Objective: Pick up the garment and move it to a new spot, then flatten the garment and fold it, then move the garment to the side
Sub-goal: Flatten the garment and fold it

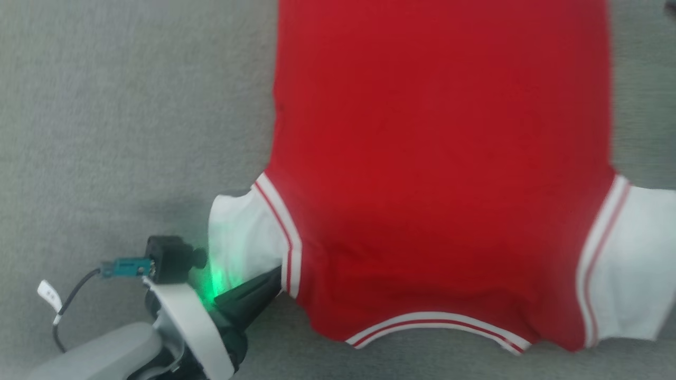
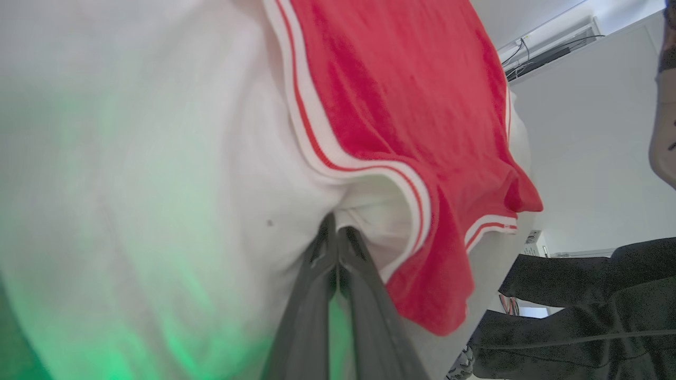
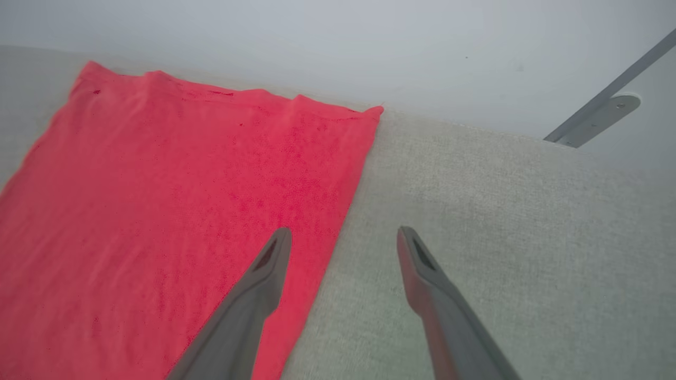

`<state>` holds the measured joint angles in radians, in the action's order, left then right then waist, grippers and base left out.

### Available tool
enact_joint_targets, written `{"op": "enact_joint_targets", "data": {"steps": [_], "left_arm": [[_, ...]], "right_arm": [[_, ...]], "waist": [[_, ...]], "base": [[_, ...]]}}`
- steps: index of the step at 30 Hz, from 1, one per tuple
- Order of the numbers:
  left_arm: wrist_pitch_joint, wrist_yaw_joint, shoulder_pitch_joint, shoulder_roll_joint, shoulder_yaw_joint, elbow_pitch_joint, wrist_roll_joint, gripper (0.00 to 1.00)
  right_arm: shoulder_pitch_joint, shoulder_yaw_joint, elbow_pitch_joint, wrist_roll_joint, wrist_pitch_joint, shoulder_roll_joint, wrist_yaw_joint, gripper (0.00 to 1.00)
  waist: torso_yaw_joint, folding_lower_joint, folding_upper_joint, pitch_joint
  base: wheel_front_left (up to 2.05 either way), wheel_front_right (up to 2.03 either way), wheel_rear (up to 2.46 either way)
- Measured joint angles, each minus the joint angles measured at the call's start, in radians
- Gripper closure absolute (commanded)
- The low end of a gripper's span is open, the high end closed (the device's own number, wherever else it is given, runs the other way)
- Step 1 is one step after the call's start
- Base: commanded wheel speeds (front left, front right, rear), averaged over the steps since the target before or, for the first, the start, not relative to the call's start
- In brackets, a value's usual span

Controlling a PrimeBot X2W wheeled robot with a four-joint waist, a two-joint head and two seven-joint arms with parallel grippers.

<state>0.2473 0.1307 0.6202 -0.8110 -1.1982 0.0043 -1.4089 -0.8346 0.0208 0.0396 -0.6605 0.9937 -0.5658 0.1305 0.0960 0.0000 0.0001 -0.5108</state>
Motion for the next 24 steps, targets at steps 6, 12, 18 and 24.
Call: {"op": "enact_joint_targets", "data": {"steps": [6,12,18,24], "left_arm": [[0.003,0.003,0.059,0.024,-0.014,-0.017,0.011,1.00],[0.009,0.012,0.110,0.041,-0.032,-0.039,0.026,1.00],[0.017,0.016,0.144,0.043,-0.043,-0.063,0.028,1.00],[0.025,0.021,0.159,0.037,-0.052,-0.070,0.028,1.00]], "right_arm": [[-0.287,-0.026,0.295,0.175,0.061,0.054,0.000,0.00],[-0.488,0.008,0.492,0.322,0.128,0.070,0.000,0.00],[-0.585,-0.014,0.583,0.373,0.217,0.095,0.000,0.00],[-0.616,-0.012,0.608,0.397,0.231,0.101,0.000,1.00]], "waist": [[0.060,0.0000,0.0000,-0.088],[0.115,0.0000,0.0001,-0.171],[0.149,0.0000,0.0001,-0.234],[0.151,0.0000,0.0002,-0.252]], "base": [[0.00,0.00,0.00],[0.00,0.00,0.00],[0.00,0.00,0.00],[0.00,0.00,0.00]]}}
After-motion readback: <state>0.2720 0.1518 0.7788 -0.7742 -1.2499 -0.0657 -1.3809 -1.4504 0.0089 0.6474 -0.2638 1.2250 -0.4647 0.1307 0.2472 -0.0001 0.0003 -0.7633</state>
